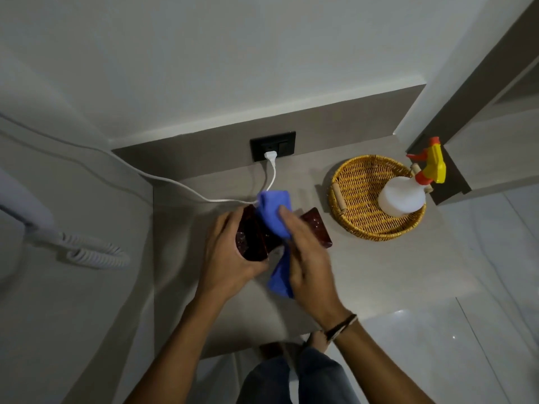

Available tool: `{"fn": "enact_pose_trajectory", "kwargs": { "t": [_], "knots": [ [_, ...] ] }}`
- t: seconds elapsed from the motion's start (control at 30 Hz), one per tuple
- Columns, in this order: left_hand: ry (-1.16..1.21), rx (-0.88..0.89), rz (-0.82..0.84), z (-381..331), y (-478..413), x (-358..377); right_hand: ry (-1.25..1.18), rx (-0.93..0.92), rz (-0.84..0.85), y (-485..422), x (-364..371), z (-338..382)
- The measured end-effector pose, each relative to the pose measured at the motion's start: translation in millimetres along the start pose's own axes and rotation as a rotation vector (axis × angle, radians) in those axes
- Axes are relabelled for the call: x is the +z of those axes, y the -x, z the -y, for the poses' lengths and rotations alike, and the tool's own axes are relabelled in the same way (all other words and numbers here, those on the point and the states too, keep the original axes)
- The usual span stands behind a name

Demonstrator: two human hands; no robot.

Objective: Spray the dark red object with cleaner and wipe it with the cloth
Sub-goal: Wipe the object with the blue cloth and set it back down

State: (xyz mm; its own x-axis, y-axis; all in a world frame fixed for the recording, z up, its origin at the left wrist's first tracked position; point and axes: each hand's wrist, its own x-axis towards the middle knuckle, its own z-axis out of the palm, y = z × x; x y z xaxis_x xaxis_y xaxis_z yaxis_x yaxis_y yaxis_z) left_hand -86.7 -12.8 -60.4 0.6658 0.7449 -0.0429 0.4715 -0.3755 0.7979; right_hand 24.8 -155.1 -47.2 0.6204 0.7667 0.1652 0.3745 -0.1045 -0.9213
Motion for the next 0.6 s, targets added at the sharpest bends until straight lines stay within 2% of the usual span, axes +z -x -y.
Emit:
{"fn": "enact_pose_trajectory", "kwargs": {
  "t": [0.13,0.23,0.33,0.47,0.53,0.6],
  "knots": [
    [-0.011,0.015,-0.064,-2.6,4.2,1.5,0.108,-0.102,0.151,13.4,19.3,-23.8],
    [-0.105,0.004,-0.069,0.0,11.7,-1.7,0.282,0.016,0.109,6.1,-7.9,-58.5],
    [-0.132,-0.003,-0.063,-0.3,9.8,-0.1,0.293,0.14,0.033,-0.7,-17.8,-58.3],
    [-0.06,-0.031,-0.04,-0.4,5.3,0.8,0.082,-0.059,0.1,13.4,24.1,-12.9],
    [-0.021,-0.072,-0.021,4.4,3.3,-2.0,0.083,-0.161,0.158,18.0,28.5,-12.8],
    [-0.059,-0.068,-0.02,6.3,7.5,-2.1,0.186,-0.169,0.174,14.2,11.5,-31.6]
  ]
}}
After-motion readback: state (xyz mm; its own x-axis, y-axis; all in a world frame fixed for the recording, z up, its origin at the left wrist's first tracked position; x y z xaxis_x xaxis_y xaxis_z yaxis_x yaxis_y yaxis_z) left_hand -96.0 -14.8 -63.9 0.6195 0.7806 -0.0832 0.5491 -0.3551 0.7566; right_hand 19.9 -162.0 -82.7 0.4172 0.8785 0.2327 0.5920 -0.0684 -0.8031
